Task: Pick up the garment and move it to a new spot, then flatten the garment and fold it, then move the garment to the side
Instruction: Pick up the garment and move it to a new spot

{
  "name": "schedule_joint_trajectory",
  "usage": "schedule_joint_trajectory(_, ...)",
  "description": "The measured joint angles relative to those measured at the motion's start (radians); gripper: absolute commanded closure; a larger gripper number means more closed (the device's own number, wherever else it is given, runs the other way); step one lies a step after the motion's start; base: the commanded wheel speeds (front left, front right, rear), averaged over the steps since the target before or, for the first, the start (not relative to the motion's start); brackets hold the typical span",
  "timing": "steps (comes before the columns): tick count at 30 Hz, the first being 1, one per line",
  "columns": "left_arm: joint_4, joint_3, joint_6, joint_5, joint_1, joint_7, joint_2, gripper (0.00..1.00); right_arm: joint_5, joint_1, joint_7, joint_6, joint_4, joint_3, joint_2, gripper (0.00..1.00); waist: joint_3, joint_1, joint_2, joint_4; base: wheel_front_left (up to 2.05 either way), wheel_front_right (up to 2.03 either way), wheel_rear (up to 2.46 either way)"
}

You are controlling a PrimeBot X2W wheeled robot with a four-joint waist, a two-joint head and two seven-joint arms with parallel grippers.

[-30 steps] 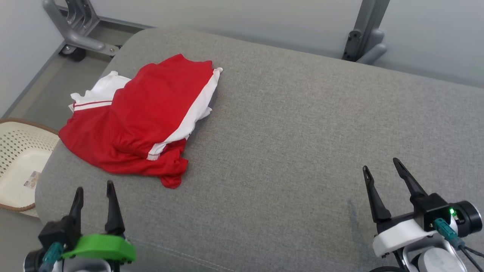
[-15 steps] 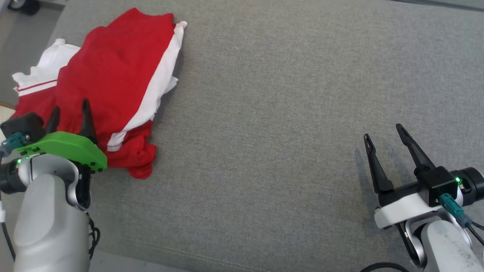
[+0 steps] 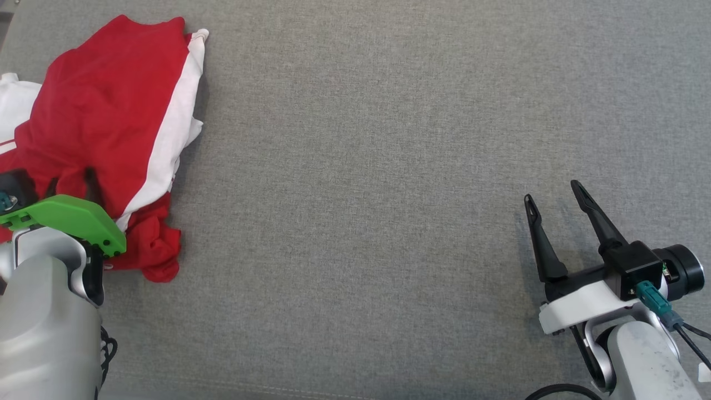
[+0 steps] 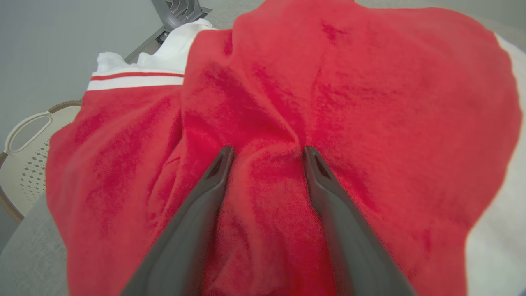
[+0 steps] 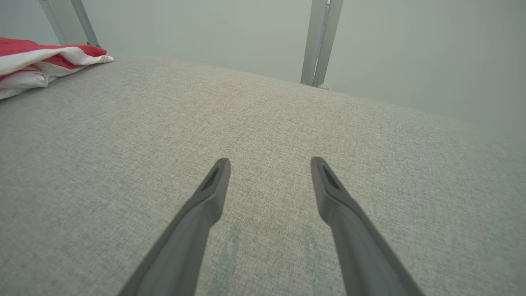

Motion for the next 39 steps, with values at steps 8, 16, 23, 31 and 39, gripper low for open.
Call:
schedule_joint_trajectory(8,0.059,-0.019,-0.008,0.007,-0.019,-0.073,0.011,1.00,0.006,0.019,0.000,0.000,0.012,-0.002,0.012,0.00,-0.043,0.0000,0.0000,-0.002,0.00,0.00,0.00)
schedule_joint_trajectory(16,0.023,-0.044,-0.026,0.012,-0.058,-0.121,0.027,1.00,0.016,0.039,0.000,0.000,0.020,-0.013,0.034,0.00,-0.092,0.0000,0.0000,-0.005,0.00,0.00,0.00)
schedule_joint_trajectory(23,-0.113,-0.098,-0.052,0.009,-0.109,-0.127,-0.012,1.00,0.029,0.064,0.000,0.000,0.024,-0.022,0.056,0.00,-0.142,0.0000,-0.0001,-0.019,0.00,0.00,0.00)
schedule_joint_trajectory(31,-0.396,-0.192,-0.065,-0.098,-0.105,-0.048,-0.121,1.00,0.045,0.086,0.000,0.000,0.026,-0.023,0.077,0.00,-0.181,0.0000,-0.0002,-0.091,0.00,0.00,0.00)
schedule_joint_trajectory(39,-0.758,-0.299,-0.065,-0.206,0.032,0.079,-0.160,1.00,0.048,0.104,0.000,0.000,0.026,-0.040,0.089,0.00,-0.207,0.0000,-0.0002,-0.198,0.00,0.00,0.00)
